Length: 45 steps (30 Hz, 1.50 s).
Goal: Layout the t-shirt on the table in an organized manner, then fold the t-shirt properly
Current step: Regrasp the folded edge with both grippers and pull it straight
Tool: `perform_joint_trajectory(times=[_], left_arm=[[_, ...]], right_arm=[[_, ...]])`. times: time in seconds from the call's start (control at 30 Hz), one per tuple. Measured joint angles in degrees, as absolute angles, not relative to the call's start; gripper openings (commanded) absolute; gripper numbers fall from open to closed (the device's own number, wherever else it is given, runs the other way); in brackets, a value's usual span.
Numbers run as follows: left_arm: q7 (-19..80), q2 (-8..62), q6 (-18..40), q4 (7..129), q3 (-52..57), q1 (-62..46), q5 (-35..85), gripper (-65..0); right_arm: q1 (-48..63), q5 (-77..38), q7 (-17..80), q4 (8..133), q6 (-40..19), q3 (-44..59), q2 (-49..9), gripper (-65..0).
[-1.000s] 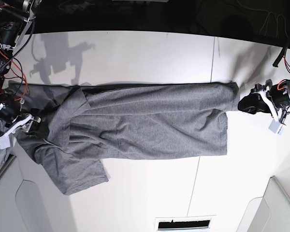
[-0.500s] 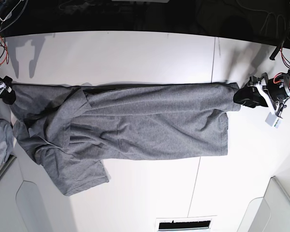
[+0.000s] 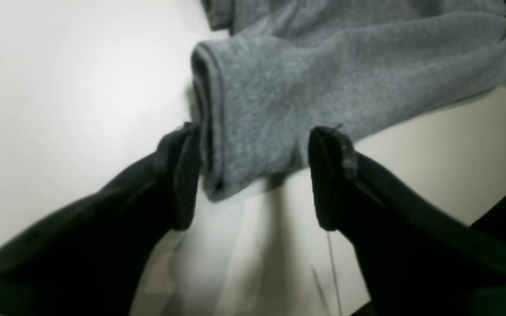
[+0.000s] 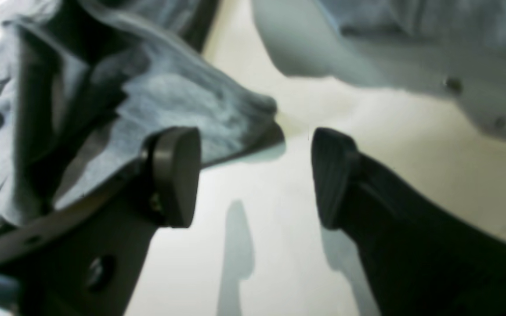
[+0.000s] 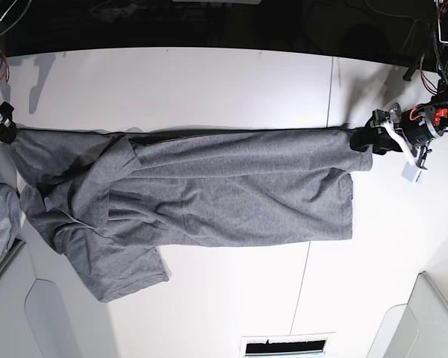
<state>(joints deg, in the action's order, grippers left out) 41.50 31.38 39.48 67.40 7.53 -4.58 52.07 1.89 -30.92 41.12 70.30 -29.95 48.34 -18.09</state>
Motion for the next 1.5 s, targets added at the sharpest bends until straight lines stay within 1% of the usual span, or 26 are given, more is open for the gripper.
perform_joint_trajectory(times=[0.1,0.27,0.5,0.53,0.57,0.6,0.63,0.7,0.73,0.77,0.8,0.9,1.03,1.17,1.33,1.5], left_arm=[[40.0,30.6,39.5,66.6,7.5,-4.4,51.4,-24.2],[35.7,30.0,39.5,65.9,7.6,-4.3,45.7,-24.2],[33.8,26.9,39.5,65.9,7.6,-2.8,42.2,-24.6],[33.5,26.7,39.5,65.9,7.6,-2.8,41.6,-26.5],[33.5,26.6,38.5,65.9,7.6,-2.7,41.4,-31.2],[33.3,26.5,37.9,65.9,7.6,-2.5,40.6,-38.1],[33.0,26.5,37.7,65.9,7.6,-2.4,39.9,-46.2],[31.5,26.5,37.7,65.9,7.6,-2.4,37.6,-61.9],[30.5,26.5,37.8,65.9,7.6,-2.4,36.7,-65.0],[30.4,26.5,37.8,65.9,7.6,-2.5,36.1,-65.0],[30.3,26.5,37.8,65.9,7.6,-2.5,35.9,-65.0],[30.9,27.4,37.9,65.9,7.6,-2.5,35.9,-65.0],[33.5,30.6,38.8,67.0,7.6,-3.3,36.1,-65.0],[35.9,33.7,39.5,71.4,7.6,-7.0,41.1,-65.0],[37.5,35.4,39.7,76.2,7.4,-11.5,44.4,-65.0],[37.5,36.0,39.7,79.7,7.5,-15.2,46.2,-65.0]], right_arm=[[1.2,-30.6,40.9,67.6,-30.0,48.3,-17.9,-25.5],[-1.1,-31.3,40.0,65.8,-30.0,47.8,-18.0,-25.5],[-3.4,-30.0,39.4,64.7,-29.4,41.5,-17.2,-25.6],[-3.9,-29.6,39.0,64.3,-29.4,40.6,-17.0,-25.6],[-4.3,-29.7,38.9,63.9,-29.4,39.9,-16.8,-26.0],[-4.7,-29.7,38.8,63.4,-29.4,39.7,-16.7,-28.6],[-5.0,-29.7,38.7,63.0,-29.4,39.4,-16.6,-33.4],[-5.7,-29.2,38.8,62.2,-29.3,39.4,-16.7,-47.4],[-5.8,-29.3,38.7,62.2,-29.3,39.4,-16.8,-55.7],[-6.1,-29.3,38.7,62.2,-29.3,39.4,-16.8,-64.5],[-6.2,-29.5,38.7,62.2,-29.3,39.4,-16.9,-65.0],[-6.4,-29.5,39.6,62.2,-29.3,39.4,-16.8,-65.0],[-5.3,-30.5,44.4,62.5,-31.1,39.5,-16.8,-65.0],[0.5,-35.8,44.8,66.5,-31.7,40.1,-17.4,-65.0],[8.0,-37.4,45.1,72.2,-32.2,40.9,-17.5,-65.0],[12.4,-37.9,44.6,75.4,-32.6,40.9,-17.6,-65.0]])
